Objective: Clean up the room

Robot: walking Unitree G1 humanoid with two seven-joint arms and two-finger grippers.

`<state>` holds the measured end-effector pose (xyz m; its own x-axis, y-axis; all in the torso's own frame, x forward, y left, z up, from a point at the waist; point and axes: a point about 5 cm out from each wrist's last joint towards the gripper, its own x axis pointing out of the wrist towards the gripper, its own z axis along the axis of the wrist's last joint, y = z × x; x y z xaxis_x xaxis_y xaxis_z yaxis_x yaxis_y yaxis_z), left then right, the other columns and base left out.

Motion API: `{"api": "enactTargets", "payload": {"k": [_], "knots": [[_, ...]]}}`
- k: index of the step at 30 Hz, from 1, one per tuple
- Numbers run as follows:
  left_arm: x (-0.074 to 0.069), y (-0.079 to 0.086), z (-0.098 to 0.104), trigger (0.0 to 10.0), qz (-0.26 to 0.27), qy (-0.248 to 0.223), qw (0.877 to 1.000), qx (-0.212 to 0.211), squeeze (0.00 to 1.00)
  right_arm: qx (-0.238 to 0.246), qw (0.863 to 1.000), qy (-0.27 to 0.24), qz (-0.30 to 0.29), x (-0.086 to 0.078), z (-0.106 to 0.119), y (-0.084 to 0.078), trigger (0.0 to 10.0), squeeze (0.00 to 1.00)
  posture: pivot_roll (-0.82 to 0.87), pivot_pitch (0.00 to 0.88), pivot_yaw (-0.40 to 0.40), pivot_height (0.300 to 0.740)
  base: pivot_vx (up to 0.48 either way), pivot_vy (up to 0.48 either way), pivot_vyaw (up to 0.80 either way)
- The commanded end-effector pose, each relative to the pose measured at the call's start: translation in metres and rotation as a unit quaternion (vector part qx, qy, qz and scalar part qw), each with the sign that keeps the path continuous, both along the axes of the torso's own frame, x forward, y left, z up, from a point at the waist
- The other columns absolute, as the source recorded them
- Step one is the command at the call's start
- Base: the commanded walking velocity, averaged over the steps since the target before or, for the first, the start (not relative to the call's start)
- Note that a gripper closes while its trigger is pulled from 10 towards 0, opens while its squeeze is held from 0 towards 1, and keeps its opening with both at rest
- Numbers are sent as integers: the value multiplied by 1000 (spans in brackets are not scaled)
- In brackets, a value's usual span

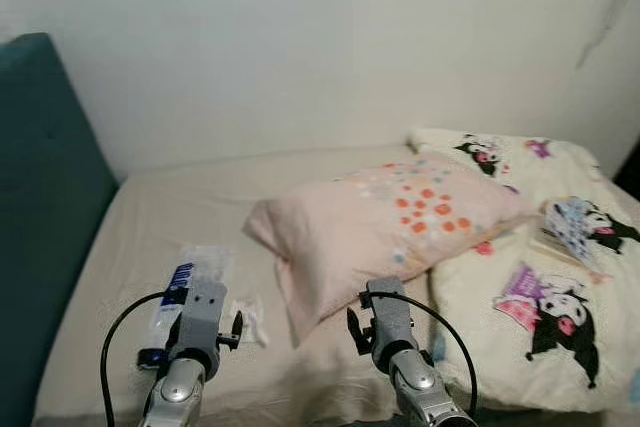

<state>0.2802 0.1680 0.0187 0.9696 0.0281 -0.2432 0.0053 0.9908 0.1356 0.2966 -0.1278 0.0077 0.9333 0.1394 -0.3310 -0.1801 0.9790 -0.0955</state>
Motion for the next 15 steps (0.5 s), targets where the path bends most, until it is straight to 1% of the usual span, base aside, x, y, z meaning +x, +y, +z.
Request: {"api": "enactTargets", "payload": {"k": [1, 5, 7, 11, 13, 15], "knots": [[-2, -1, 0, 10000, -2, -5, 1000, -4, 0, -2, 1000, 2, 0, -2, -2, -1, 10000, 0, 4, 16, -1, 740, 0, 0, 0], [-3, -1, -1, 10000, 0, 0, 1000, -2, 0, -4, 1000, 3, 2, -2, -2, -2, 10000, 0, 3, 14, -2, 740, 0, 0, 0], [-4, 0, -4, 10000, 2, 10, 1000, 7, 0, -11, 1000, 8, 3, -2, -3, -3, 10000, 0, 2, 8, -2, 740, 0, 0, 0], [-6, 2, -6, 10000, 7, 15, 1000, 12, 0, -14, 1000, 10, 2, -2, -3, -4, 10000, 0, -1, 3, -3, 740, 0, 0, 0], [-6, 3, -8, 10000, 11, 20, 1000, 14, 0, -27, 1000, 12, -1, -2, -4, -6, 10000, 0, -2, 1, -3, 740, 0, 0, 0], [-7, 5, -10, 10000, 14, 27, 999, 25, 0, -32, 999, 17, -4, -1, -4, -8, 10000, 0, -2, 0, -4, 740, 0, 0, 0]]}}
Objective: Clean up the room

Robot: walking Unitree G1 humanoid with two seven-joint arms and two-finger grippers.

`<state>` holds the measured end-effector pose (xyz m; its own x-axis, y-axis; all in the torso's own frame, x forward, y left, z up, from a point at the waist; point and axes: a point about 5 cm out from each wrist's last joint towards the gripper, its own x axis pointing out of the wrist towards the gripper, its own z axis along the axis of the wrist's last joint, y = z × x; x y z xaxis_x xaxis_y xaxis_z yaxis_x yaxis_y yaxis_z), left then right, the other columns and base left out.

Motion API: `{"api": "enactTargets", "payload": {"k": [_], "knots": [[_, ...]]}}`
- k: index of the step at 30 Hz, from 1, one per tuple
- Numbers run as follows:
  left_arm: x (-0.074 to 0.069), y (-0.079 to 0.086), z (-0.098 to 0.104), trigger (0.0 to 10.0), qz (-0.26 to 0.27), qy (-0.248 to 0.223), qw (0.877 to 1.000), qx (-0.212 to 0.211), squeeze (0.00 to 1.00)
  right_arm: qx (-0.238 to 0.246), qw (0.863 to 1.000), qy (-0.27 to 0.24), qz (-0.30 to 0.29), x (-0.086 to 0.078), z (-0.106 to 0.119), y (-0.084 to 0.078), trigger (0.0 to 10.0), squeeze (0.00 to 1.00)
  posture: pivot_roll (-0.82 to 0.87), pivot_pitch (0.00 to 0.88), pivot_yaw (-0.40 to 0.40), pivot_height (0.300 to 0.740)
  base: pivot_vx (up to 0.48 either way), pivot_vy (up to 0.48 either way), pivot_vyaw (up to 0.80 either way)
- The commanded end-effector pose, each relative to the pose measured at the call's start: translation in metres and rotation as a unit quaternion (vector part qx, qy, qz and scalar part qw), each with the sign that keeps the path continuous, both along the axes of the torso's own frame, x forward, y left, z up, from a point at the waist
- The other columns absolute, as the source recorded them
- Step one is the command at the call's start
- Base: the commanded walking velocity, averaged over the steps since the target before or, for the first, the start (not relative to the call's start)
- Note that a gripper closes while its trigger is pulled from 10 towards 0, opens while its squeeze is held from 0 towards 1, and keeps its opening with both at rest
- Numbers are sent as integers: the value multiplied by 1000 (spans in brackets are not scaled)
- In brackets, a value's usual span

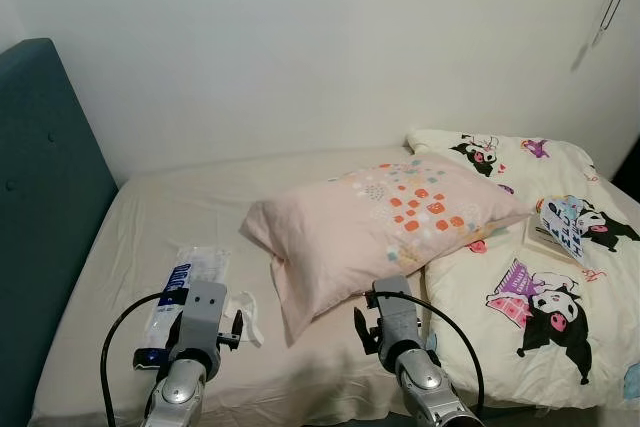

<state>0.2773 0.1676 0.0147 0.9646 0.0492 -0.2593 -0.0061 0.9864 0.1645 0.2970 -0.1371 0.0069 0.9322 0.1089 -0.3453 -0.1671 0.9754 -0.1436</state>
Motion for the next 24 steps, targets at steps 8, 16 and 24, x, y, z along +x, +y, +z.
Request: {"api": "enactTargets", "payload": {"k": [8, 16, 24], "knots": [[-2, 2, -2, 10000, 2, 6, 1000, -8, 0, -3, 1000, 11, 4, -2, -3, 1, 10000, 0, -4, 0, -2, 740, 0, 0, 0], [-1, 1, -1, 10000, -1, 4, 1000, -7, 0, 0, 1000, 10, 5, -3, -3, 3, 10000, 0, -7, 0, 0, 740, 0, 119, 0], [0, 2, 0, 10000, -2, 2, 1000, -9, 0, 2, 1000, 9, 4, -2, -3, 3, 10000, 0, -6, 0, 1, 740, 0, 405, 0]]}}
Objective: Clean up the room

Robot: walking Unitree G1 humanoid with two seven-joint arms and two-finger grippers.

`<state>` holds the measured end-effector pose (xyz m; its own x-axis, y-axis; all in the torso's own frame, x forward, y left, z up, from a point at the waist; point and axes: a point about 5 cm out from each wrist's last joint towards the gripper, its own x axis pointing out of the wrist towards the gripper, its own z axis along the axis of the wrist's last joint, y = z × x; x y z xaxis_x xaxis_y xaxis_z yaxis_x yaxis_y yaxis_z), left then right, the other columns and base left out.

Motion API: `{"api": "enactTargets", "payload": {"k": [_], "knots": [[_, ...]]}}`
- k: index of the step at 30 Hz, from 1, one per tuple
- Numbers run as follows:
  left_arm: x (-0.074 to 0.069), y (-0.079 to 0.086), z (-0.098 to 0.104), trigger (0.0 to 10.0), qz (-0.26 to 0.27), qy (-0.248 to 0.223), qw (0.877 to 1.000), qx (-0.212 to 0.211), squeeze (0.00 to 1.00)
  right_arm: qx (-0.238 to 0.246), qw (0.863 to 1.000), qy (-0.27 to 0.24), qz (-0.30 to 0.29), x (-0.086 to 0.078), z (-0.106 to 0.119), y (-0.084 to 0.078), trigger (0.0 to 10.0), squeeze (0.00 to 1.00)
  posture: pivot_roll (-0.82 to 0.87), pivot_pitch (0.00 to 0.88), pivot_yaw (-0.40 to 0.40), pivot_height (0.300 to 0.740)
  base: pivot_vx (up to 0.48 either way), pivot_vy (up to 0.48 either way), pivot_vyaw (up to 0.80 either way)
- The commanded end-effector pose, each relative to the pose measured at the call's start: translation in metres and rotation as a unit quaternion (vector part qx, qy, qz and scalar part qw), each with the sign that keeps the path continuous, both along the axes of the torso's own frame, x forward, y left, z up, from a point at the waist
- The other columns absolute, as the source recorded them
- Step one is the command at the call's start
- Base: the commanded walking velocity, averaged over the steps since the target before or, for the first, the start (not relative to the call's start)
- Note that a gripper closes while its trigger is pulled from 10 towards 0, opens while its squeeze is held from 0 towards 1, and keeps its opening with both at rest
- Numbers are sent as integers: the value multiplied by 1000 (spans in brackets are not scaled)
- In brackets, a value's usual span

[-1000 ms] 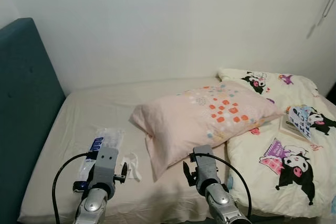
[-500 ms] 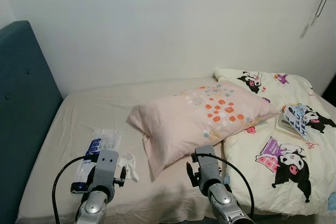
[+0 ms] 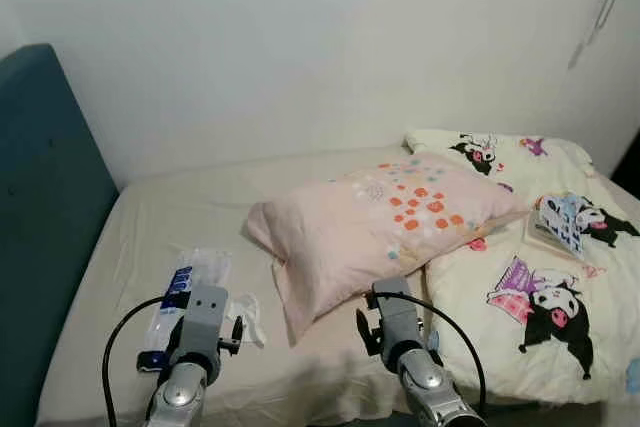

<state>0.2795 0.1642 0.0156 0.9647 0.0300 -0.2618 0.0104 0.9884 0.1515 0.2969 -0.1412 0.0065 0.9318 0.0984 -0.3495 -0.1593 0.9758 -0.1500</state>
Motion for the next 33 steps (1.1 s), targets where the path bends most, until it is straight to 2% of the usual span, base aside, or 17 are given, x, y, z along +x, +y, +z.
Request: {"api": "enactTargets", "payload": {"k": [1, 28, 30, 33], "knots": [[-2, 5, -1, 10000, 6, 0, 1000, -2, 0, 6, 1000, 7, 8, -2, -2, 7, 10000, 0, -5, 0, 2, 740, 0, 442, 0], [-1, 7, 0, 10000, 6, -2, 1000, -1, 0, 10, 1000, 7, 5, -3, -3, 9, 10000, 0, -3, 9, 6, 740, 0, 442, 0], [-1, 7, 2, 10000, 9, -9, 1000, -3, 0, 10, 1000, 8, 5, -3, -3, 9, 10000, 0, 0, 13, 5, 740, 0, 0, 0], [-1, 5, 2, 10000, -7, -5, 1000, 30, 0, 11, 1000, 8, 6, -3, -3, 9, 10000, 0, 0, 13, 5, 740, 0, 0, 0]]}}
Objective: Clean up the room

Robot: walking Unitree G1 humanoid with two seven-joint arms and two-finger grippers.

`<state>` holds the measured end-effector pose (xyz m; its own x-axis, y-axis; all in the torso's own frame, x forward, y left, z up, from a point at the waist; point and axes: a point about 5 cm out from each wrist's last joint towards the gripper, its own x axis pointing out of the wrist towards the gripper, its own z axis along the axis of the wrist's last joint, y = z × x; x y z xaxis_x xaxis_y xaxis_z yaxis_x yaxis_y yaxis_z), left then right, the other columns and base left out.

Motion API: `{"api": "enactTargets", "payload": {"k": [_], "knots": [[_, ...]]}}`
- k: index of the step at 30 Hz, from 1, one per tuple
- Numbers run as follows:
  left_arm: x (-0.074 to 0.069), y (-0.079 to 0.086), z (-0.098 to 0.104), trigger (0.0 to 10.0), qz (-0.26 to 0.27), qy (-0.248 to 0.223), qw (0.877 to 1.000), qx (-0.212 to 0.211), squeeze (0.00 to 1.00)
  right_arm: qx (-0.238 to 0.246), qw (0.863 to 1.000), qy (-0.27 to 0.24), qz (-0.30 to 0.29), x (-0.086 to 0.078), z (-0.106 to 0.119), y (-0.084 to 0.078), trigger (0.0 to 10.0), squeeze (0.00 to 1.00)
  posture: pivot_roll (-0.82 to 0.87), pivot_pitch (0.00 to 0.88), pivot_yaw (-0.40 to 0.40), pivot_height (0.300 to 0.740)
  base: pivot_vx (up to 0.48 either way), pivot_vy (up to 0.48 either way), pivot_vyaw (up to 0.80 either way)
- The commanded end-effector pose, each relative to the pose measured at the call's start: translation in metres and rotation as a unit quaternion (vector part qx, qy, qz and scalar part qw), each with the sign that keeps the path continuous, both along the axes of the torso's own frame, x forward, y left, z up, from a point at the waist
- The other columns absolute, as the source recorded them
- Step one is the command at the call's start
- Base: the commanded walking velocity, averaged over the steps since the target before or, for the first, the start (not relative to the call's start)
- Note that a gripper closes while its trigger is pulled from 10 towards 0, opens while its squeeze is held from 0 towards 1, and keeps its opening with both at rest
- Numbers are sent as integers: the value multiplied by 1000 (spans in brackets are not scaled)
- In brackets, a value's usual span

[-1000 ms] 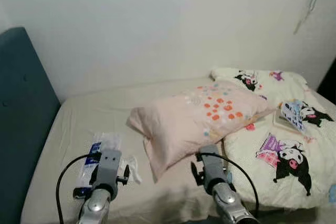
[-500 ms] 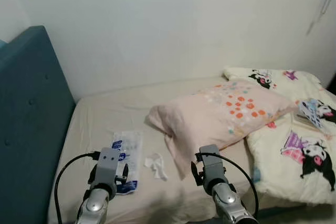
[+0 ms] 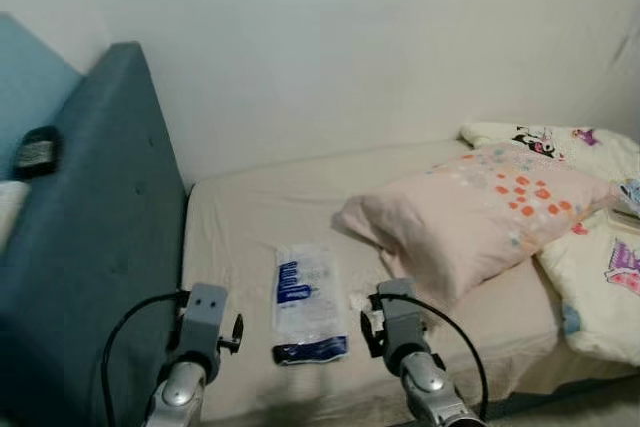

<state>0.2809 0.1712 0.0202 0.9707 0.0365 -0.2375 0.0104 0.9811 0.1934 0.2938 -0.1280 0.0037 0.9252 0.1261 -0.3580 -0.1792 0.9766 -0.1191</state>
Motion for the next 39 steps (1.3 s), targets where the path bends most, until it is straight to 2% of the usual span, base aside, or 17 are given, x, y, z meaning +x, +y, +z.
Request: {"api": "enactTargets", "payload": {"k": [1, 7, 14, 30, 39], "knots": [[-3, -3, -2, 10000, -7, 3, 1000, 7, 0, -4, 1000, 2, -3, 0, 0, -4, 10000, 0, 3, 16, 5, 740, 0, -480, 0], [-3, -4, 1, 10000, -12, -11, 1000, 13, 0, -3, 1000, 3, -4, -1, -1, -4, 10000, 0, 3, 19, 6, 740, 0, -480, 0], [-3, -5, 1, 10000, -9, -9, 1000, 0, 0, -2, 1000, 3, -4, -1, -2, -4, 10000, 0, 6, 19, 6, 740, 0, -451, 0], [-4, -6, 1, 10000, -13, -9, 1000, 8, 0, -2, 1000, 3, -4, -1, -2, -4, 10000, 0, 7, 21, 4, 740, 0, -411, 0], [-3, -2, 0, 10000, 2, 1, 1000, -4, 0, -1, 1000, 4, -2, -1, -1, -2, 10000, 0, 11, 24, 4, 740, 0, 0, 0]]}}
